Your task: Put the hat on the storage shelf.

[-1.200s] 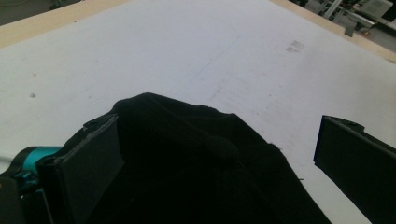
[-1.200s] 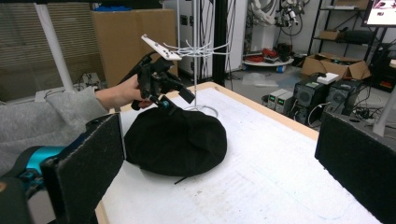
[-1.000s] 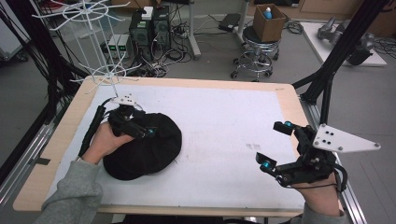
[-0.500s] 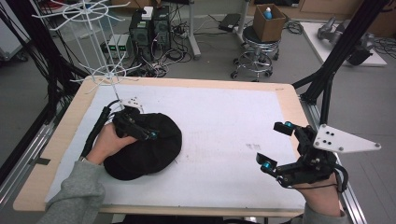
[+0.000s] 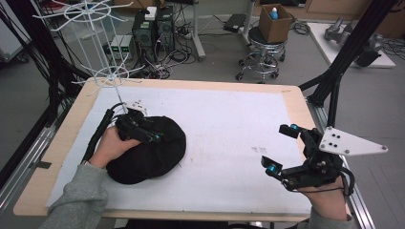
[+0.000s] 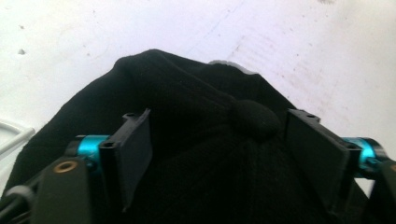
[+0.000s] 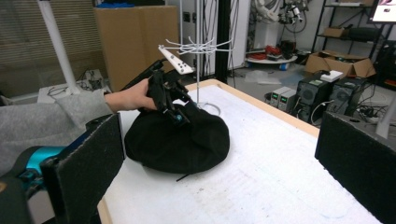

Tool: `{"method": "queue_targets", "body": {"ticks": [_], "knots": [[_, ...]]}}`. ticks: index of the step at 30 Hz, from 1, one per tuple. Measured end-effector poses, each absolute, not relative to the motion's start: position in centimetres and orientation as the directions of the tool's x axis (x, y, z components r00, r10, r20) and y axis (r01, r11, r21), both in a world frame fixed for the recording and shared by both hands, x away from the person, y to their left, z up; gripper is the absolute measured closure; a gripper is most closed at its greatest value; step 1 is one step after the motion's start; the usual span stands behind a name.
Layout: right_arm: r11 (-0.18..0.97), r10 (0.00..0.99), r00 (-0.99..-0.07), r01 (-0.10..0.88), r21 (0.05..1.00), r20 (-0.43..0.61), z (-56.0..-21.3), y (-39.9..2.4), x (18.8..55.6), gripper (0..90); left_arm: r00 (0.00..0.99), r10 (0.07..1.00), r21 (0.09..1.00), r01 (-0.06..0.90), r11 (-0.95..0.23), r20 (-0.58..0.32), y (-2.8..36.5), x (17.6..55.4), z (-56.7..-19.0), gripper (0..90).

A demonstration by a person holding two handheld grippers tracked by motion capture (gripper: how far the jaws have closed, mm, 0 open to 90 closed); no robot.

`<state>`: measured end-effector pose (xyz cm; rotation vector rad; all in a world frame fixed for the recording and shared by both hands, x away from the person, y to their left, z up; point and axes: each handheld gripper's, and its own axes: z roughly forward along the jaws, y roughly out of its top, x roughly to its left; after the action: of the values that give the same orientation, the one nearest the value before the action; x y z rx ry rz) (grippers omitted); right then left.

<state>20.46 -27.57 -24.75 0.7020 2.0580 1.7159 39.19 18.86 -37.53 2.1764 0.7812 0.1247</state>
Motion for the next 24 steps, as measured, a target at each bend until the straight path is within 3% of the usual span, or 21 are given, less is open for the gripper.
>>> {"method": "queue_targets", "body": {"ticks": [15, 24], "knots": [[0.148, 0.579, -0.815, 0.147, 0.978, 0.035, -24.96, -27.28, 20.71, 0.7, 0.801, 0.579, 0.712, 0.495, -0.498, -0.152, 19.25, 38.93, -37.16, 68.6], [0.148, 0.577, -0.816, 0.152, 0.977, 0.04, -24.98, -27.24, 20.74, 0.7, 0.801, 0.581, 0.72, 0.487, -0.495, -0.141, 19.33, 38.81, -36.97, 73.3]]}}
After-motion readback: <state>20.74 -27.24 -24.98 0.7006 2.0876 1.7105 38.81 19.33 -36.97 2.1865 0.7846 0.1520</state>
